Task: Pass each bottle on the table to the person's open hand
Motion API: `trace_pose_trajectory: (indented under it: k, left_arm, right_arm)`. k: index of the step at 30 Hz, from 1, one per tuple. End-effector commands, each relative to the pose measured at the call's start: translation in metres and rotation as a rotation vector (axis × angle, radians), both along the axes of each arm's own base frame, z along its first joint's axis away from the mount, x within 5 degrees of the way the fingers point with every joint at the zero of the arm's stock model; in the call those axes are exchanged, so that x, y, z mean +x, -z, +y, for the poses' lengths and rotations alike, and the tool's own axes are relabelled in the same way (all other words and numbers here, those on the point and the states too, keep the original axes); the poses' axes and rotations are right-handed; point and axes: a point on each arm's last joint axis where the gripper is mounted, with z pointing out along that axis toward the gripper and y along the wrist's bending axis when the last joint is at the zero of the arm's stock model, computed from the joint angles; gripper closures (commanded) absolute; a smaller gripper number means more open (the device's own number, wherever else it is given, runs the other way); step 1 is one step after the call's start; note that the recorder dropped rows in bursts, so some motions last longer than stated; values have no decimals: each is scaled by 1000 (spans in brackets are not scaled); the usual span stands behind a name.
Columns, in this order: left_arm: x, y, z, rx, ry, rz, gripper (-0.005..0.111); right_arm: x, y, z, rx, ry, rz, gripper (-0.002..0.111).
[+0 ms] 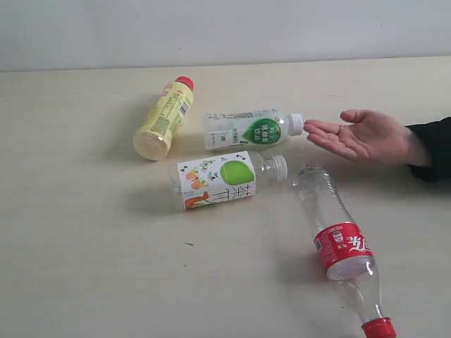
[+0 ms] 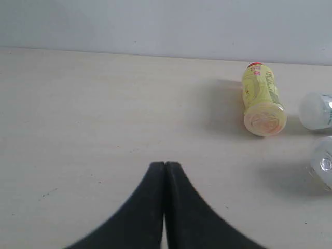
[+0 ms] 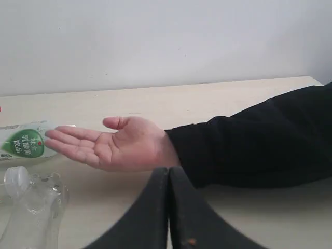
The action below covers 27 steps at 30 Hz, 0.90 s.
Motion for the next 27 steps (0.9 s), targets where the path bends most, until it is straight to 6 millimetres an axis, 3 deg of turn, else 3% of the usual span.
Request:
trace_pose_trajectory:
  k: [1,5,12,16,22,27]
  left_arm:
    - [0,1,0,0,6,-7,104]
    - [0,1,0,0,6,-7,104]
    - [0,1,0,0,6,-7,104]
    - [0,1,0,0,6,-7,104]
    - [0,1,0,0,6,-7,104]
    - [0,1,0,0,6,-7,104]
  right_arm:
    - [0,0,0,-2,6,-10,108]
    - [0,0,0,-12,5,-16,108]
    - [2,-20,1,-73,-20,-236,108]
    - [0,-33,3,83,-31,-377,108]
    - [-3,-47,2,462,-47,-527,108]
    - [-13,-71,-3,651,-79,-734,108]
